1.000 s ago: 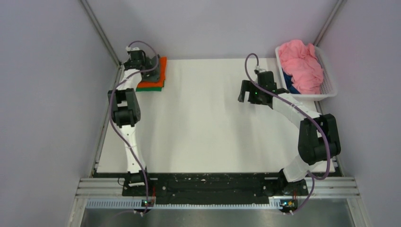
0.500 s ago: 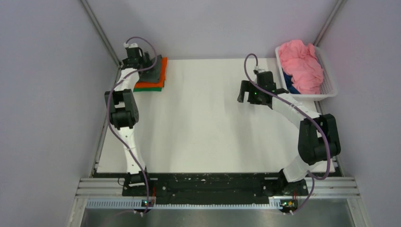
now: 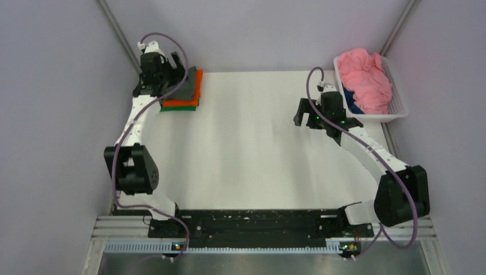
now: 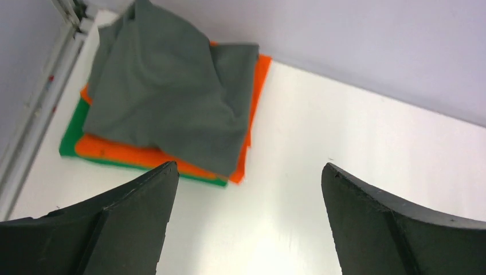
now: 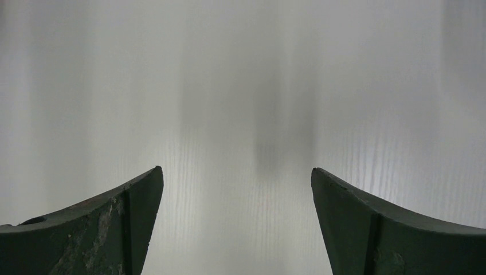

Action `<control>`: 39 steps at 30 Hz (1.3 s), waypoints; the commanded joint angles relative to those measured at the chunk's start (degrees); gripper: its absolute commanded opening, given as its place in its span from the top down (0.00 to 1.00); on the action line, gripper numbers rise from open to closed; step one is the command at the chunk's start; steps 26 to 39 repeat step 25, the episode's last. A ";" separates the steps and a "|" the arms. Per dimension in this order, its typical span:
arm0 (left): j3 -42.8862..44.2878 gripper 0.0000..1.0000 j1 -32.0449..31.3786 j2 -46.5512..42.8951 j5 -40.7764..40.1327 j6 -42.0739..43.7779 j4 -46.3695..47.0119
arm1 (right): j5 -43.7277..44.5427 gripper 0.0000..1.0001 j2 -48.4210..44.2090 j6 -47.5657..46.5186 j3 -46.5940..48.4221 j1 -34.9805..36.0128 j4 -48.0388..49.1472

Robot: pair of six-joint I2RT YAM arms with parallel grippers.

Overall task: Fold and stack the t-shirts
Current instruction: Smooth out wrinkles on the folded tshirt, then reset both arms

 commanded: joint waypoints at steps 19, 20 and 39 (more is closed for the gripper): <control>-52.35 0.01 -11.94 -50.25 2.62 -19.27 -1.92 | 13.86 0.01 -27.16 5.48 -20.76 0.23 3.12; -52.35 0.01 -12.07 -50.15 2.62 -19.37 -1.79 | 14.07 0.01 -26.89 5.56 -20.78 0.25 3.22; -52.59 0.01 -12.35 -49.86 2.01 -19.80 -0.94 | 13.78 0.01 -25.23 5.18 -20.14 0.28 4.12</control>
